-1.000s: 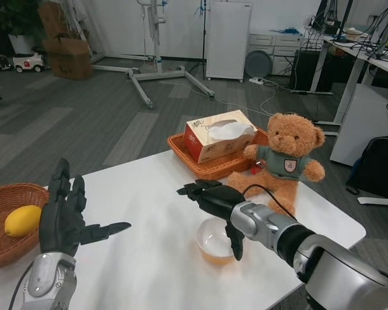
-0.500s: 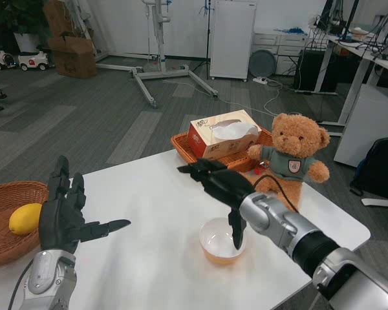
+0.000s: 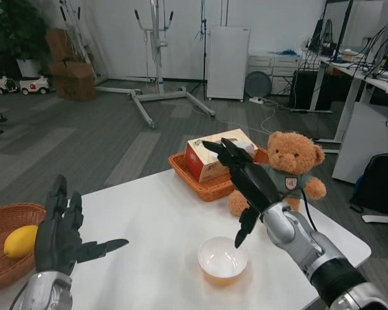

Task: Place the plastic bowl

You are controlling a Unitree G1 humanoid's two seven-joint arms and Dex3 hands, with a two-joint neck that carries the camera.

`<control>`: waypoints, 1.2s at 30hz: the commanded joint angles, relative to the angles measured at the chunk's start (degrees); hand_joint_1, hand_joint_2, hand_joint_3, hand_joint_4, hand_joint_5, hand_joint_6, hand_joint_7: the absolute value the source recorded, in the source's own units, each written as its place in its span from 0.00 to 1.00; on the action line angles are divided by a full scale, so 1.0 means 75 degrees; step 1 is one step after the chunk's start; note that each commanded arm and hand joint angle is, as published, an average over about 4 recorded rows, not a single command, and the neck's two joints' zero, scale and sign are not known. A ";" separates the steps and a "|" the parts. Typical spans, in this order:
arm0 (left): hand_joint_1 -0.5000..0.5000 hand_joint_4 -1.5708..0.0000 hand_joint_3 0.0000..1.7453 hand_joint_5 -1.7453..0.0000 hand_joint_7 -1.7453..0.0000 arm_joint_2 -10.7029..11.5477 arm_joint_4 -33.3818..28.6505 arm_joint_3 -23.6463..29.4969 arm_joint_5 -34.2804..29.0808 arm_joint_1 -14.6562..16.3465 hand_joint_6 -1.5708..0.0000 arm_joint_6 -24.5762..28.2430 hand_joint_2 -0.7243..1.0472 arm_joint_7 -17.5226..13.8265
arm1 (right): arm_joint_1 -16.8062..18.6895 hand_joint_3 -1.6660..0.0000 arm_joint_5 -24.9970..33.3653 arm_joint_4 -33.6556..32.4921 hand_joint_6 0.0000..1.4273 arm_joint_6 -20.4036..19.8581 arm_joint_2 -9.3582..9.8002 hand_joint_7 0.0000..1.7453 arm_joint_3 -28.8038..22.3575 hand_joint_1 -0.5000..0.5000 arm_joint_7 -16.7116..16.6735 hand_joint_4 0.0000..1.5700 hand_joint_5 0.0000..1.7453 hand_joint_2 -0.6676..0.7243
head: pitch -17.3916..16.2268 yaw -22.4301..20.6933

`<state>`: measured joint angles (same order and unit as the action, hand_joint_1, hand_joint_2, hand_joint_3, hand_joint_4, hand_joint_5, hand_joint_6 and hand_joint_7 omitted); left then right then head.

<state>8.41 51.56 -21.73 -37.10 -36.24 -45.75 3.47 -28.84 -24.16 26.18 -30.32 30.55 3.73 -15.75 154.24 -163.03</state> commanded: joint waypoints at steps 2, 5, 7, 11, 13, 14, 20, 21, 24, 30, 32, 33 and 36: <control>0.00 1.00 0.00 1.00 1.00 0.0062 0.0010 0.0158 -0.0022 -0.0066 1.00 -0.0005 0.45 -0.0014 | 0.0157 0.94 0.0350 0.0075 0.93 -0.0182 -0.0066 0.27 -0.0304 0.25 -0.0159 0.02 0.00 0.77 | 0.0064 0.0039; 0.00 1.00 0.00 1.00 1.00 0.0073 0.0004 0.0185 -0.0022 -0.0072 1.00 -0.0005 0.45 -0.0017 | 0.0195 0.93 0.0456 0.0072 0.92 -0.0193 -0.0077 0.25 -0.0345 0.25 -0.0162 0.02 0.00 0.77 | 0.0129 0.0076; 0.00 1.00 0.00 1.00 1.00 0.0094 -0.0011 0.0196 -0.0017 -0.0078 1.00 -0.0005 0.45 -0.0017 | 0.0218 0.93 0.0556 0.0069 0.92 -0.0208 -0.0098 0.25 -0.0357 0.25 -0.0162 0.02 0.00 0.77 | 0.0168 0.0099; 0.00 1.00 0.00 1.00 1.00 0.0114 -0.0043 0.0208 -0.0011 -0.0078 1.00 -0.0005 0.45 -0.0017 | 0.0248 0.95 0.0737 0.0060 0.92 -0.0246 -0.0112 0.24 -0.0386 0.24 -0.0162 0.02 0.00 0.77 | 0.0175 0.0098; 0.00 1.00 0.00 1.00 1.00 0.0120 -0.0060 0.0220 -0.0005 -0.0078 1.00 -0.0005 0.45 -0.0017 | 0.0271 0.95 0.0884 0.0055 0.92 -0.0293 -0.0118 0.24 -0.0392 0.24 -0.0168 0.02 0.00 0.77 | 0.0175 0.0098; 0.00 1.00 0.00 1.00 1.00 0.0120 -0.0081 0.0231 0.0001 -0.0078 1.00 -0.0005 0.45 -0.0017 | 0.0283 0.95 0.0942 0.0046 0.92 -0.0316 -0.0121 0.24 -0.0392 0.25 -0.0174 0.02 0.00 0.77 | 0.0175 0.0098; 0.00 1.00 0.00 1.00 1.00 0.0147 -0.0183 0.0287 0.0063 -0.0084 1.00 -0.0005 0.45 -0.0034 | 0.0350 0.94 0.1197 -0.0016 0.92 -0.0363 -0.0124 0.25 -0.0345 0.25 -0.0192 0.02 0.00 0.77 | 0.0505 0.0121; 0.00 1.00 0.00 1.00 1.00 0.0152 -0.0201 0.0293 0.0074 -0.0090 1.00 -0.0005 0.45 -0.0037 | 0.0359 0.94 0.1241 -0.0036 0.92 -0.0363 -0.0124 0.25 -0.0318 0.25 -0.0192 0.02 0.00 0.77 | 0.0546 0.0119; 0.00 1.00 0.00 1.00 1.00 0.0155 -0.0225 0.0296 0.0089 -0.0107 1.00 -0.0005 0.45 -0.0046 | 0.0365 0.93 0.1376 -0.0057 0.92 -0.0363 -0.0124 0.27 -0.0251 0.25 -0.0186 0.02 0.00 0.77 | 0.0524 0.0121; 0.00 1.00 0.00 1.00 1.00 0.0155 -0.0271 0.0296 0.0095 -0.0113 1.00 -0.0017 0.45 -0.0064 | 0.0365 0.92 0.1511 -0.0069 0.92 -0.0363 -0.0136 0.26 -0.0151 0.22 -0.0186 0.02 0.00 0.73 | 0.0619 0.0129; 0.00 1.00 0.00 1.00 1.00 0.0155 -0.0289 0.0296 0.0095 -0.0104 1.00 -0.0017 0.45 -0.0067 | 0.0365 0.94 0.1528 -0.0092 0.92 -0.0363 -0.0136 0.27 -0.0140 0.23 -0.0189 0.02 0.00 0.73 | 0.0619 0.0129; 0.00 1.00 0.00 1.00 1.00 0.0155 -0.0298 0.0296 0.0095 -0.0098 1.00 -0.0017 0.45 -0.0069 | 0.0365 0.95 0.1540 -0.0101 0.92 -0.0363 -0.0136 0.27 -0.0137 0.22 -0.0192 0.02 0.00 0.74 | 0.0619 0.0129; 0.00 1.00 0.00 1.00 1.00 0.0155 -0.0321 0.0299 0.0095 -0.0087 1.00 -0.0017 0.45 -0.0075 | 0.0365 0.95 0.1601 -0.0121 0.92 -0.0366 -0.0145 0.27 -0.0116 0.21 -0.0189 0.02 0.00 0.77 | 0.0619 0.0129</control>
<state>9.21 49.44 -19.98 -36.65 -36.27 -45.75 3.30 -26.68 -13.10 25.93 -32.37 29.58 2.77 -16.62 158.88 -162.06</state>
